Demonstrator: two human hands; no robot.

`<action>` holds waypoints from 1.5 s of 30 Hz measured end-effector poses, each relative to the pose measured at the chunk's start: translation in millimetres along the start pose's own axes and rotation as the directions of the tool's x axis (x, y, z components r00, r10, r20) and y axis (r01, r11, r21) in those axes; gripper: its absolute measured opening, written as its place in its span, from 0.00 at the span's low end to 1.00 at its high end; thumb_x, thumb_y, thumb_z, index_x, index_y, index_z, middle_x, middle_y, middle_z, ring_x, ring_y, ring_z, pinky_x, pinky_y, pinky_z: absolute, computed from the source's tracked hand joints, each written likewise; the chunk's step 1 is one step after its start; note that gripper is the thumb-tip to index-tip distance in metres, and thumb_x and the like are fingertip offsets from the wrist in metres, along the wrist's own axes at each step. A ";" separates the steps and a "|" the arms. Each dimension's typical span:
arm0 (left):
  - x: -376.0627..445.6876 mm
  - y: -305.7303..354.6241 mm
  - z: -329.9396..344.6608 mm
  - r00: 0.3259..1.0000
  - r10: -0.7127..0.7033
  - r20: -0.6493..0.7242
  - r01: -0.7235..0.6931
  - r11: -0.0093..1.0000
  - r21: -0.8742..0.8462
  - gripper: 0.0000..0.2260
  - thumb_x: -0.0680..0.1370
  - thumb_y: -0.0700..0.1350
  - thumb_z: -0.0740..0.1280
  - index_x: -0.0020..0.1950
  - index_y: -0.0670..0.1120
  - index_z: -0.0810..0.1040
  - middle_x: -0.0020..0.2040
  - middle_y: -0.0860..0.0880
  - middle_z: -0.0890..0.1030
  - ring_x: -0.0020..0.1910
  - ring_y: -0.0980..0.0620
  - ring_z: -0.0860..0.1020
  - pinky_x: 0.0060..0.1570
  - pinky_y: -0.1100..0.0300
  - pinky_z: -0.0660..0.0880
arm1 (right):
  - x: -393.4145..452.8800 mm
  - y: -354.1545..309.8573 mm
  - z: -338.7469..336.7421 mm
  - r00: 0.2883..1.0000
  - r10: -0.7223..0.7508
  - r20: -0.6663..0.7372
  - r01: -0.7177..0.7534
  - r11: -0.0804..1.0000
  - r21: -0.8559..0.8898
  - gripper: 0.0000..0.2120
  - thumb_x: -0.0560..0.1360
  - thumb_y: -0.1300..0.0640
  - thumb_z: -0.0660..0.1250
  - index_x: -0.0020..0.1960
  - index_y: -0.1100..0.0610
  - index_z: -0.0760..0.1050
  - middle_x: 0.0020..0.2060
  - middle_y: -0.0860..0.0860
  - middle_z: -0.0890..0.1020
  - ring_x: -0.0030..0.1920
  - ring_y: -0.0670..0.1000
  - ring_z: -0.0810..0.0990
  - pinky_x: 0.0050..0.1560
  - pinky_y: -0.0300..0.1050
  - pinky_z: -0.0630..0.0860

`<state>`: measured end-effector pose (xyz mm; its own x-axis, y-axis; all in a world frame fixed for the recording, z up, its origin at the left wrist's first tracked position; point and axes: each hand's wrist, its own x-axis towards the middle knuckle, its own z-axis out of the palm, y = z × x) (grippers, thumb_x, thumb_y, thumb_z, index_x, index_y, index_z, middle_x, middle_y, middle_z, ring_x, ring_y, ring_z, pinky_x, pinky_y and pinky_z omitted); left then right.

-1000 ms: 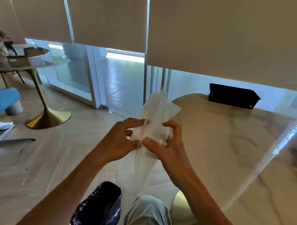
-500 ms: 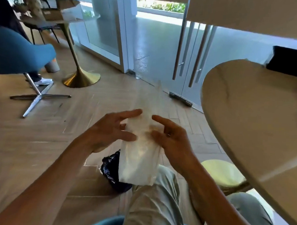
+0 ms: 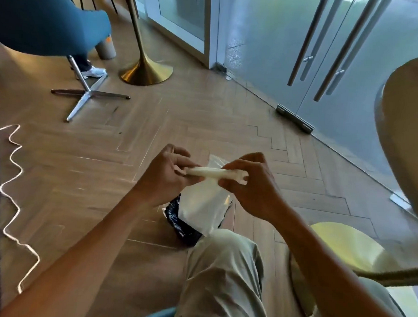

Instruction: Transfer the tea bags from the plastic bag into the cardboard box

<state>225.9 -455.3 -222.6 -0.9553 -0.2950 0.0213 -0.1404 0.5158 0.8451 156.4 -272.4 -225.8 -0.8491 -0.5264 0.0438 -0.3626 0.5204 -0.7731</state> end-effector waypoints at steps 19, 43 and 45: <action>14.5 -246.6 103.0 0.806 -0.566 -0.176 0.553 0.825 -0.117 0.11 0.70 0.45 0.75 0.51 0.55 0.81 0.55 0.52 0.77 0.45 0.53 0.77 0.43 0.63 0.75 | 94.1 167.0 149.4 0.930 0.325 0.169 -0.348 0.928 0.131 0.03 0.73 0.60 0.71 0.43 0.55 0.77 0.33 0.60 0.80 0.29 0.53 0.75 0.30 0.45 0.74; -4.4 -307.5 144.8 0.746 -0.662 -0.068 0.655 0.749 -0.103 0.36 0.68 0.38 0.77 0.72 0.52 0.67 0.74 0.45 0.63 0.63 0.47 0.73 0.62 0.53 0.74 | 127.5 217.1 251.5 0.631 0.564 0.533 -0.373 0.822 -0.430 0.28 0.76 0.62 0.63 0.74 0.58 0.60 0.67 0.58 0.71 0.65 0.57 0.73 0.61 0.44 0.72; -4.1 -308.8 145.3 0.748 -0.660 -0.076 0.653 0.751 -0.093 0.36 0.67 0.39 0.77 0.72 0.52 0.67 0.74 0.45 0.63 0.63 0.46 0.73 0.62 0.52 0.74 | 129.6 213.0 242.6 0.638 0.514 0.573 -0.273 0.847 -0.456 0.30 0.76 0.62 0.62 0.76 0.55 0.58 0.69 0.57 0.70 0.66 0.56 0.72 0.63 0.45 0.71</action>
<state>235.3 -496.4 -561.3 -0.6018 -0.6223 -0.5007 -0.7052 0.1197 0.6988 62.3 -392.9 -538.3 -0.5083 -0.4539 -0.7319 -0.2505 0.8910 -0.3786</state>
